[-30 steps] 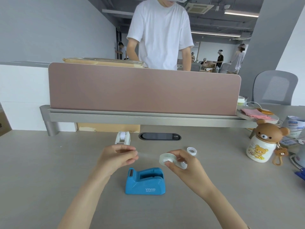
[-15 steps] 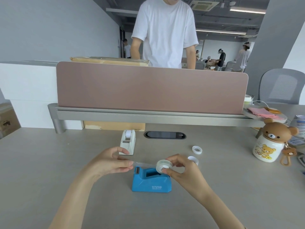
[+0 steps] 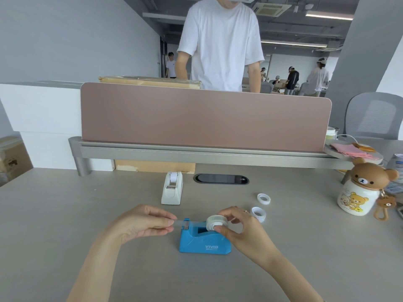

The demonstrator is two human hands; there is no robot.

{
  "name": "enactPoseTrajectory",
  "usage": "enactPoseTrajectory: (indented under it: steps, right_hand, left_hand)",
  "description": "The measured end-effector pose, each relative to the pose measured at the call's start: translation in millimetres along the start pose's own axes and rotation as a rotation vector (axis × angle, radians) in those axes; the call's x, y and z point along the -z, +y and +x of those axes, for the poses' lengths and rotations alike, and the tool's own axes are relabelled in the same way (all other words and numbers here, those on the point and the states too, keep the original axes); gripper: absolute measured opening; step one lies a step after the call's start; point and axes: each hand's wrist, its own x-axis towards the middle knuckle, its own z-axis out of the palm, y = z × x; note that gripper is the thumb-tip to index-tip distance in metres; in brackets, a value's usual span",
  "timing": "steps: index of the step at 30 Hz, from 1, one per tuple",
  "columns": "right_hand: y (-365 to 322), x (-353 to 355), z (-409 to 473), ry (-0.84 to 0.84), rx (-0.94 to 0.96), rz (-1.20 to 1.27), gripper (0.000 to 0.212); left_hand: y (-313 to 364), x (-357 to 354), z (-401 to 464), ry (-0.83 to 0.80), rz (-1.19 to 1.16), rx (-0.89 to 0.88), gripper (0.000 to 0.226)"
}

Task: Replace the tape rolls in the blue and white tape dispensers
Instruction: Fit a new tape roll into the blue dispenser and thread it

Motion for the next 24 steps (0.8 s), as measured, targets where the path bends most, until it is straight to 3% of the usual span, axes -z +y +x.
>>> enactPoseTrajectory:
  steps: [7,18,24]
  right_hand:
    - [4.1,-1.7,0.7,-0.026,0.037,-0.073,0.017]
    - [13.3,-4.0,0.8,-0.04,0.092,-0.094,0.005]
    - [12.0,0.7,0.5,-0.133,0.058,-0.141,0.039]
  left_hand:
    - [-3.1,2.3,0.4,-0.016,0.052,0.007,0.014]
    - [-4.1,8.8,0.2,-0.01,0.053,0.012,0.015]
    - [-5.9,8.7,1.5,-0.022,0.055,0.013,0.013]
